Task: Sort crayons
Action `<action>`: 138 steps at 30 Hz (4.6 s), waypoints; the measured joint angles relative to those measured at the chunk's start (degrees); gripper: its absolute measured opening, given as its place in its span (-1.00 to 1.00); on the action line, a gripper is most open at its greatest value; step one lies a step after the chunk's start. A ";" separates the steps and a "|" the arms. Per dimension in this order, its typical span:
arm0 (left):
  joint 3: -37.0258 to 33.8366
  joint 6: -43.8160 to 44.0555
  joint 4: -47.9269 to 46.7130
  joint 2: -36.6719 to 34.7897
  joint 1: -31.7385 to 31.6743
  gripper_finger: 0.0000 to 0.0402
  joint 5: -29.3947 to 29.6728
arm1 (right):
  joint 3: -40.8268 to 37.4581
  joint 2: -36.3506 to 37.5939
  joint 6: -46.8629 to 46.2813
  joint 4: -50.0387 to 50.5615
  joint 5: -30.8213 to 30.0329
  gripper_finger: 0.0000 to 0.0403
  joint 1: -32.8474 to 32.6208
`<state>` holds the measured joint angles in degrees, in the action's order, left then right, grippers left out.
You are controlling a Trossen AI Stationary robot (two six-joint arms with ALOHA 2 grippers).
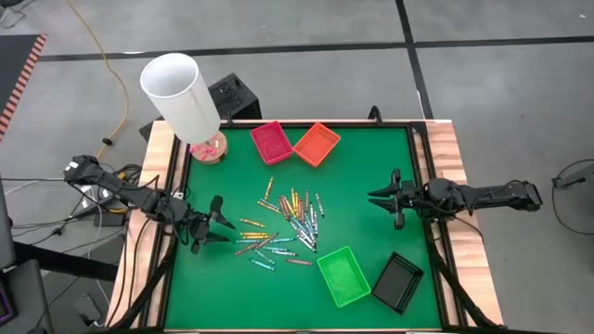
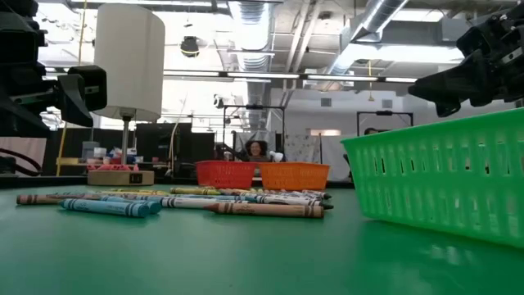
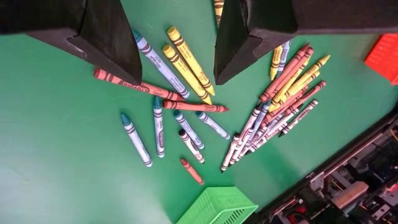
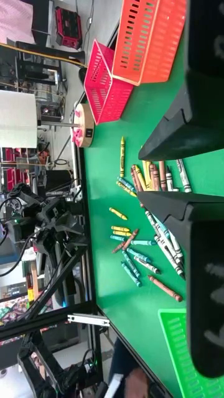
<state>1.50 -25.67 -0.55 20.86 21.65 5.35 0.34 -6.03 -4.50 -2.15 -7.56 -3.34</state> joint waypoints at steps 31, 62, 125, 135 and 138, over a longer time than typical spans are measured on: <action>-0.09 20.61 16.58 -0.02 0.00 -0.04 -8.05 | 0.00 0.01 -3.55 -0.90 -0.01 -0.50 -0.10; 0.01 18.23 28.08 -0.03 -0.02 -0.03 9.88 | 3.01 -0.87 -15.68 -13.94 -7.09 -0.50 -1.06; 5.51 38.62 14.96 -1.13 -0.04 0.07 26.53 | 74.07 -98.26 -38.41 45.20 -6.15 0.19 3.92; 5.51 38.45 14.85 -1.15 -0.04 0.07 26.52 | 74.15 -102.69 -38.58 42.43 -6.30 0.18 3.90; 5.51 38.43 14.79 -1.09 -0.04 0.07 26.55 | 74.07 -103.76 -38.60 42.32 -5.86 0.18 3.92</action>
<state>7.01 12.75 14.24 19.77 21.61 31.90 74.41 -109.79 -43.11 40.17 -13.42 0.58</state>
